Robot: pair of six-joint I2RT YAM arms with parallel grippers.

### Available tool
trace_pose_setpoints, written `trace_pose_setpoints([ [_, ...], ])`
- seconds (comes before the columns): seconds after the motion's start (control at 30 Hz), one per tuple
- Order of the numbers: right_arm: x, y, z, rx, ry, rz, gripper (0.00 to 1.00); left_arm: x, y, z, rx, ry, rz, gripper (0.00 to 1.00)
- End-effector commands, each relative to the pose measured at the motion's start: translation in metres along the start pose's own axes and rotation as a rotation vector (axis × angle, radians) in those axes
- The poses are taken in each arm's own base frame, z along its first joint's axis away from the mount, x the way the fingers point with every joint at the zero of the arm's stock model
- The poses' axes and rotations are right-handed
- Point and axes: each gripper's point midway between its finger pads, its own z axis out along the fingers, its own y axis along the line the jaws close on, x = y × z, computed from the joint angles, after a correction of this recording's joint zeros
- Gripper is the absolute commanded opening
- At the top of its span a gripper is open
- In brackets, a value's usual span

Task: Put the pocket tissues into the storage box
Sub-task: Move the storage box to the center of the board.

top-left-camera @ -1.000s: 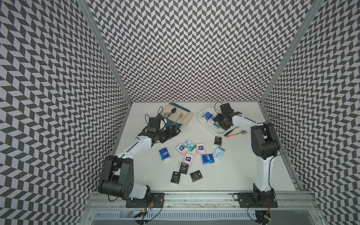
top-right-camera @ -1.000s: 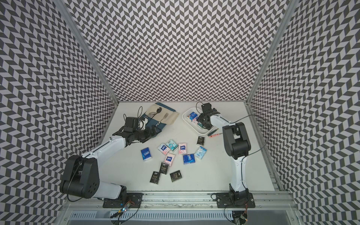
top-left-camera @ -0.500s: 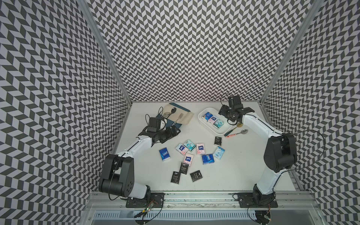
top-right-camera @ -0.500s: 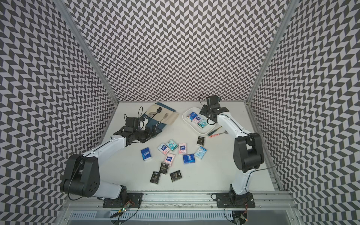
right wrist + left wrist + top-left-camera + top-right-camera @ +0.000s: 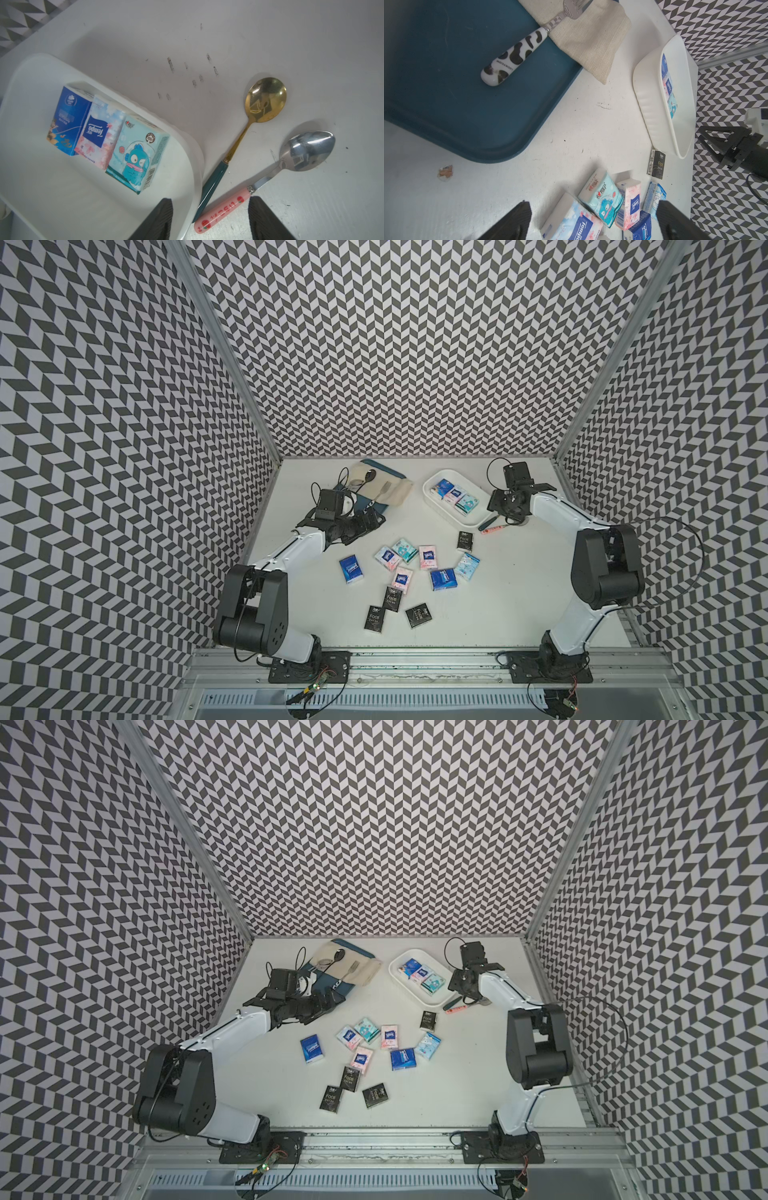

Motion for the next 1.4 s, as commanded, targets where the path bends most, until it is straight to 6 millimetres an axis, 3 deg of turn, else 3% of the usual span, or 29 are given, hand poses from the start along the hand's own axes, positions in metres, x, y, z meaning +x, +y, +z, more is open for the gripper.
trace_pose_setpoints([
  [0.0,-0.007,0.015,0.007,-0.06,-0.019,-0.03,0.6,-0.005,-0.003,-0.004,-0.011,-0.012,0.032,1.0],
  [0.17,-0.003,0.012,0.019,-0.046,0.001,-0.032,0.52,-0.001,0.0,-0.004,-0.02,-0.004,0.03,1.0],
  [0.37,0.004,0.01,0.034,-0.029,0.045,-0.081,0.31,-0.001,-0.001,-0.004,-0.021,-0.003,0.04,1.0],
  [0.67,0.003,0.021,0.027,-0.071,0.073,-0.227,0.16,-0.001,0.0,-0.004,-0.022,-0.002,0.04,1.0],
  [0.83,0.013,0.029,0.028,-0.102,0.106,-0.291,0.14,-0.002,-0.001,-0.003,-0.02,-0.002,0.04,1.0],
  [1.13,0.043,0.075,0.038,-0.109,0.13,-0.462,0.14,-0.004,-0.003,-0.005,-0.021,-0.003,0.048,1.0],
  [1.37,0.035,0.105,0.039,-0.108,0.092,-0.53,0.17,-0.004,-0.004,-0.007,-0.025,-0.003,0.054,1.0],
])
